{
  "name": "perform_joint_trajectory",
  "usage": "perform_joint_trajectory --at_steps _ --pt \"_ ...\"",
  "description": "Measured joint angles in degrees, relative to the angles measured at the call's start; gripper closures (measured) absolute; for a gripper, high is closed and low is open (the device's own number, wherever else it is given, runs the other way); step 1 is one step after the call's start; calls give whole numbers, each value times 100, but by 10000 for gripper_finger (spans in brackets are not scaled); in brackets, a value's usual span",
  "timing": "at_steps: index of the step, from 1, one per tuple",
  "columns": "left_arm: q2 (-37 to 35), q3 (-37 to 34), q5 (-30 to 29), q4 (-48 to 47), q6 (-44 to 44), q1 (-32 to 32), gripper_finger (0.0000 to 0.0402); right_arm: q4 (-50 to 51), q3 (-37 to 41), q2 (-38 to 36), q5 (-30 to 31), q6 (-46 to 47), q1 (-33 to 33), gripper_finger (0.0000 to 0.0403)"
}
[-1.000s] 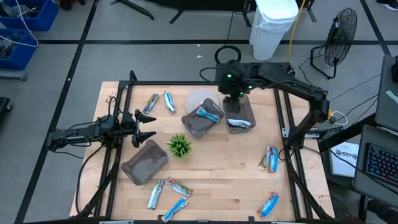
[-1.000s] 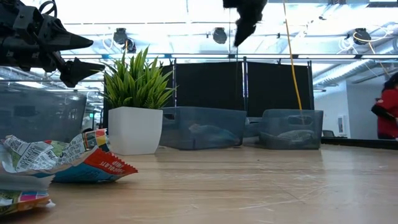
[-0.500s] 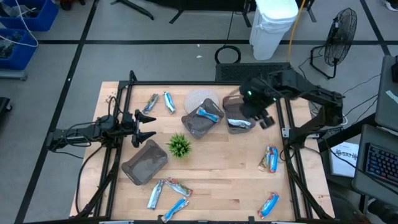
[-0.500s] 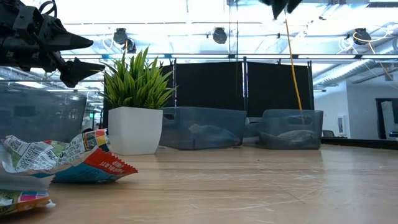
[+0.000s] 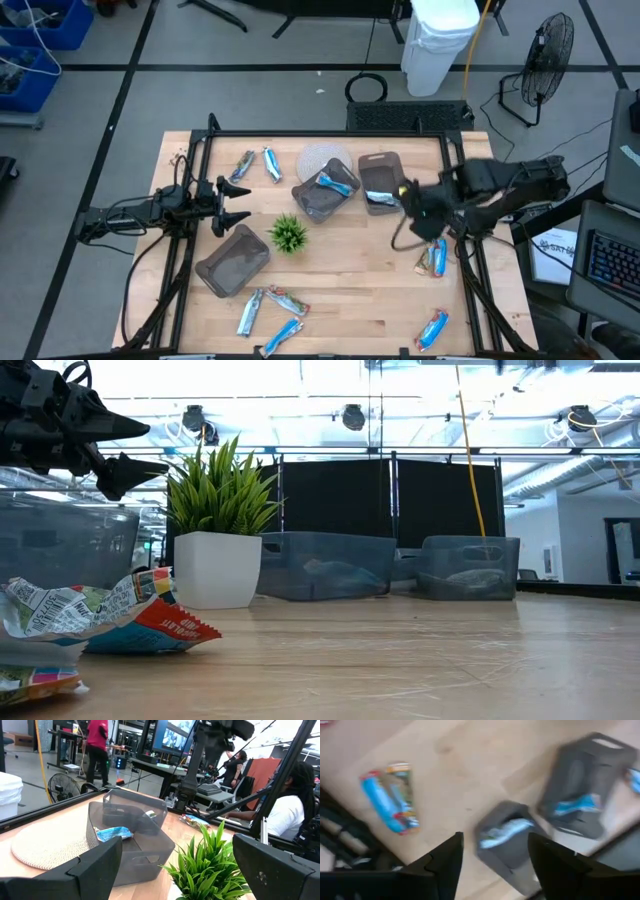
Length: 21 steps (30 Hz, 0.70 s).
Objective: Pick and place Granola Bars by type
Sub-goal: Put the yellow granola bar into the top left black bin
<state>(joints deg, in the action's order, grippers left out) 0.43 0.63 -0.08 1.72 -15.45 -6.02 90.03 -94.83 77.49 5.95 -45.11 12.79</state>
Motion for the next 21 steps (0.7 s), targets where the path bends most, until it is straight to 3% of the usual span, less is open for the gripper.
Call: perform_joint_trajectory --at_steps 10,21 --pt "0 -1 0 0 1 -2 23 -485 1821 -380 3 687 819 106" --pt "0 0 0 0 0 -2 23 -1570 3365 -439 3 1000 1374 96"
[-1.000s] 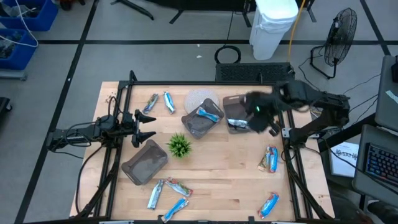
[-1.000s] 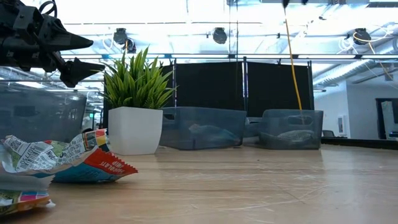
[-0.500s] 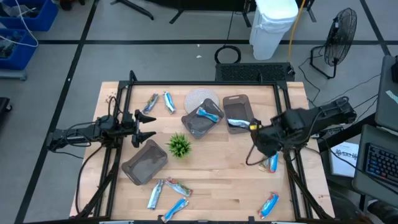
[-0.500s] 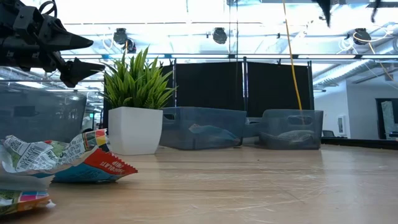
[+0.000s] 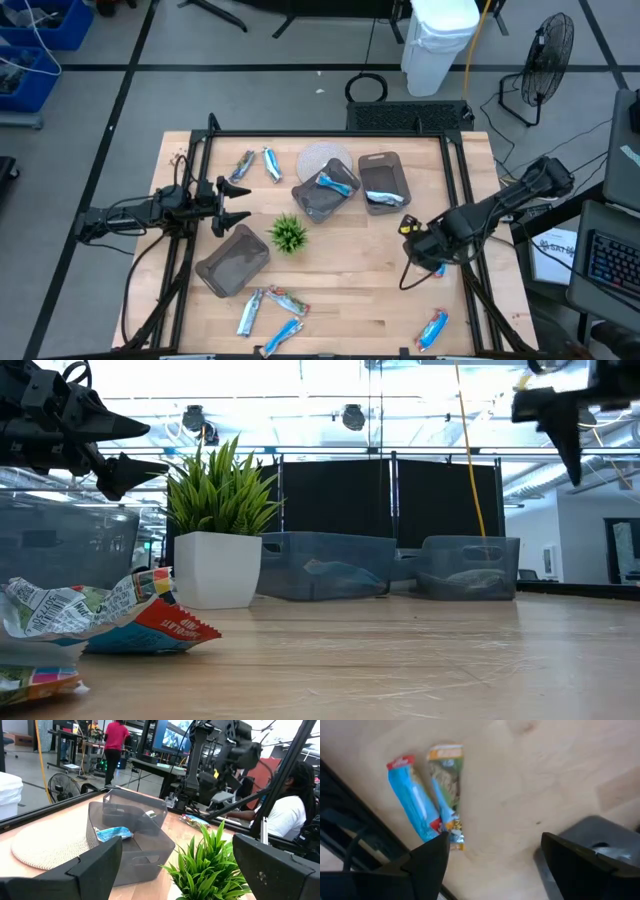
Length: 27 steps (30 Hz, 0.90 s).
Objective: Pick and place Granola Bars by type
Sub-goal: Put the yellow granola bar into the top left black bin
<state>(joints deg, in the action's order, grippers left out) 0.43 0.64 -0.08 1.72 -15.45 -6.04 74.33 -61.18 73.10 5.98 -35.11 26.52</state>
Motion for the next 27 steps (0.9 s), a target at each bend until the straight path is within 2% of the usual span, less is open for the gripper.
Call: perform_joint_trajectory --at_steps 8,16,27 --pt "-1 1 0 0 0 0 23 -803 759 4 -42 423 401 96" --pt "0 -1 0 0 0 0 23 -1682 1435 185 -362 687 719 96" --pt "0 -1 0 0 0 2 23 -2003 2039 181 -479 895 734 107"
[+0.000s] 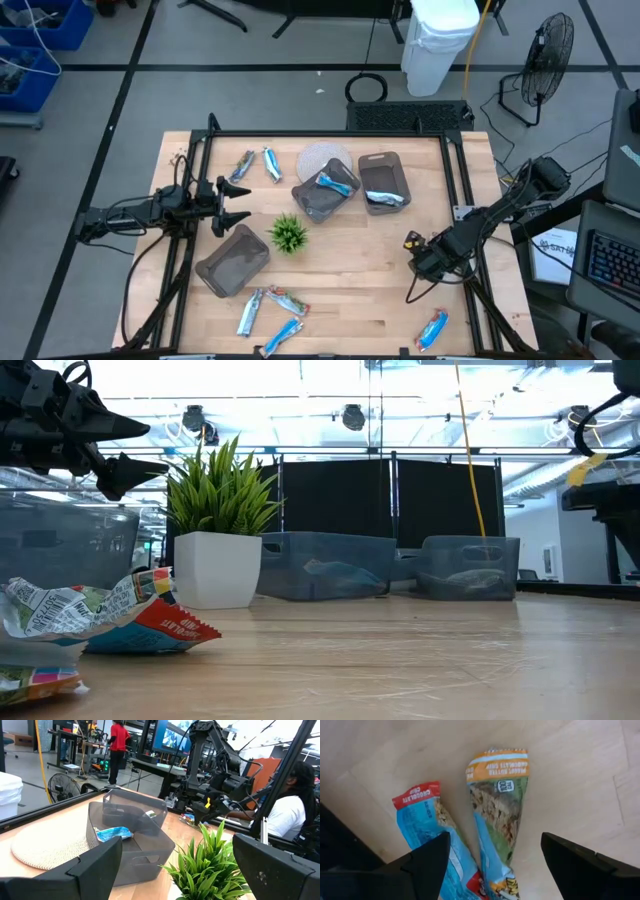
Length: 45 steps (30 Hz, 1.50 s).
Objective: Pick and place Granola Bars by type
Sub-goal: Put the yellow granola bar into the top left black bin
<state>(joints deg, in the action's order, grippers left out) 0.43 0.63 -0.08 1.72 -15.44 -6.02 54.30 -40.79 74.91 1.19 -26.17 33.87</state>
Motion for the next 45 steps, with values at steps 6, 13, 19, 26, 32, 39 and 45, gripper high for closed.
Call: perform_joint_trajectory --at_steps 6,13,19,26,32,39,45 --pt "0 -1 0 0 -1 -1 23 -175 3 0 -15 -29 0 128" --pt "0 1 0 0 0 0 23 -441 3 201 -294 -42 -90 138" --pt "-1 0 0 0 0 0 23 -546 3 302 -299 -131 -133 146" --pt "-2 -1 0 0 0 0 23 -705 149 302 -299 173 -131 175" --pt "-1 1 0 0 0 -1 23 -713 222 304 -297 365 -129 214" --pt "-2 1 0 0 0 0 23 -749 222 304 -286 389 -131 285" --pt "-2 1 0 0 0 -2 23 -783 186 293 -282 408 -131 363"
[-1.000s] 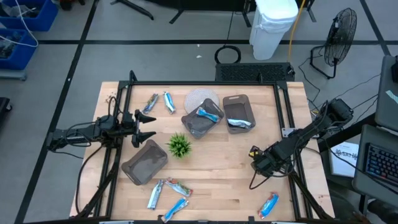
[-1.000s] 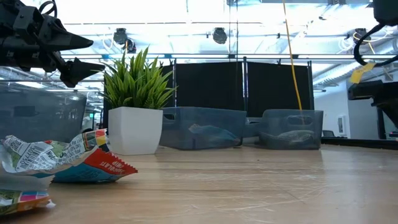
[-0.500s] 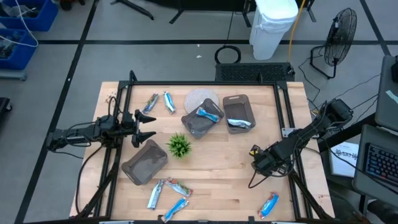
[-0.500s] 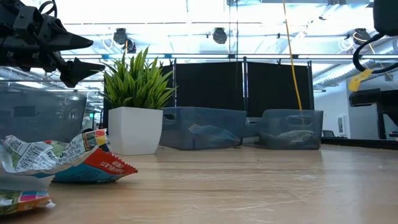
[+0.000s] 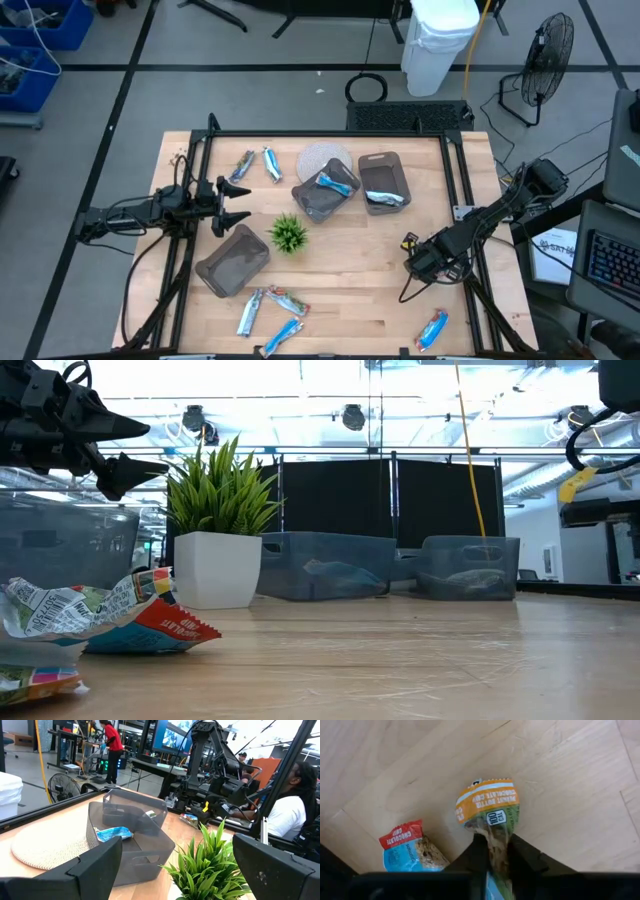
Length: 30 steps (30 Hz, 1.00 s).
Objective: Pick and place Granola Bars by type
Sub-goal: Put the yellow granola bar into the top left black bin
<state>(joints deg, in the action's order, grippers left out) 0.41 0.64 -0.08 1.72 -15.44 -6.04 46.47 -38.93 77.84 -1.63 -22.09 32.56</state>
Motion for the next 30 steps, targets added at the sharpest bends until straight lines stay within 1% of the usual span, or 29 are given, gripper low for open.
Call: perform_joint_trajectory --at_steps 2,4,8,11,15,18,24,26,30 --pt "2 0 0 -1 0 0 23 31 -71 8 2 41 1 384" --pt "1 0 0 0 0 1 23 25 -228 20 7 144 0 395" --pt "0 0 0 -1 0 2 23 21 -709 15 144 494 -76 398" --pt "0 -2 0 0 0 0 23 206 -1208 15 177 749 -277 400" --pt "0 -2 0 0 0 0 23 635 -2004 34 358 1220 -666 402" --pt "-1 0 0 -2 0 0 23 1273 -2681 202 488 1499 -1017 402" --pt "2 0 0 0 0 0 23 2459 -4129 800 626 2127 -1710 403" --pt "1 -2 0 -2 0 2 23 2670 -4605 1016 632 2310 -1921 403" --pt "2 -2 0 -1 0 0 23 2711 -5435 1404 633 2652 -2301 403"
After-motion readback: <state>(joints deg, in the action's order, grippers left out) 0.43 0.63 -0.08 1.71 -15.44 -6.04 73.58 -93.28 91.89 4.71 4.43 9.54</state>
